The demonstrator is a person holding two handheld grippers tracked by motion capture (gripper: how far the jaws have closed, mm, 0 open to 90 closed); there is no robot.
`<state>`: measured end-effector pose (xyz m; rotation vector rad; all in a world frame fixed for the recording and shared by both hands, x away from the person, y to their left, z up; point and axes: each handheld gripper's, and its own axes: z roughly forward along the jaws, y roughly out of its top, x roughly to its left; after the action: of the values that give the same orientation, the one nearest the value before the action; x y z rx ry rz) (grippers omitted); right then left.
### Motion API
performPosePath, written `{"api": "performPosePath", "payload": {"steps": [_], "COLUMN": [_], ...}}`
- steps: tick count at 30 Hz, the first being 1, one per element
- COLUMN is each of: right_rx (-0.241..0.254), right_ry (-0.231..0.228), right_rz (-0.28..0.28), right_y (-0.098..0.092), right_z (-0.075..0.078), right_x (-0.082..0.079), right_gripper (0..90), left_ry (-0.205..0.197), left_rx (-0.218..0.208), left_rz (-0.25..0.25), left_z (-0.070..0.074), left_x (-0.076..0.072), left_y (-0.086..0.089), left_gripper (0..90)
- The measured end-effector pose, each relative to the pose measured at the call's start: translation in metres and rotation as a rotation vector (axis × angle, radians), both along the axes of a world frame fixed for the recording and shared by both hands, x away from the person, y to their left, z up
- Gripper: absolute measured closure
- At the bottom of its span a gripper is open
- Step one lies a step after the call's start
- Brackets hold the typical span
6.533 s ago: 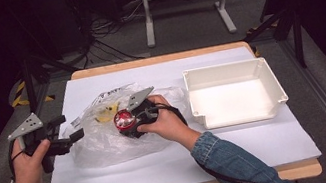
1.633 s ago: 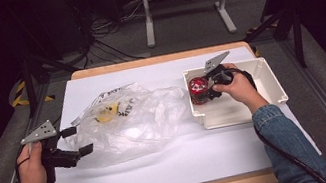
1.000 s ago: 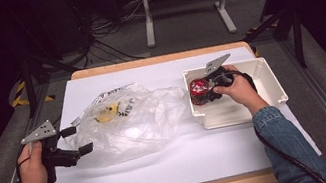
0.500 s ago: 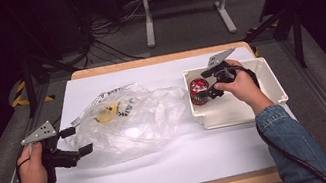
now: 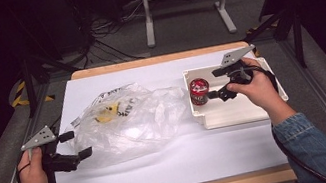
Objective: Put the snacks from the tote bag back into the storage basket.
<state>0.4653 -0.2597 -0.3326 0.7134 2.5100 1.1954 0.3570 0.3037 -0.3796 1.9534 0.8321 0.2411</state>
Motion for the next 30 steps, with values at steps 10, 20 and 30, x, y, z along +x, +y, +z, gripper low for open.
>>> {"api": "performPosePath", "payload": {"steps": [10,20,30], "right_rx": [0.001,0.041,0.072], "right_ry": [-0.034,-0.029,0.018], "right_rz": [-0.106,-0.147,-0.185], "right_y": [-0.029,-0.049,-0.067], "right_z": [0.012,0.003,-0.017], "right_x": [-0.035,-0.064,-0.085], "right_gripper": [9.9,9.5,7.6], "left_ry": [0.008,-0.012,-0.015], "left_rx": [-0.005,0.004,-0.017], "left_rz": [-0.013,-0.006,-0.019], "left_z": [-0.003,-0.005,-0.013], "left_x": [-0.007,-0.012,-0.014], "left_y": [0.001,0.001,0.002], "left_gripper": [2.4,2.4,2.3]}}
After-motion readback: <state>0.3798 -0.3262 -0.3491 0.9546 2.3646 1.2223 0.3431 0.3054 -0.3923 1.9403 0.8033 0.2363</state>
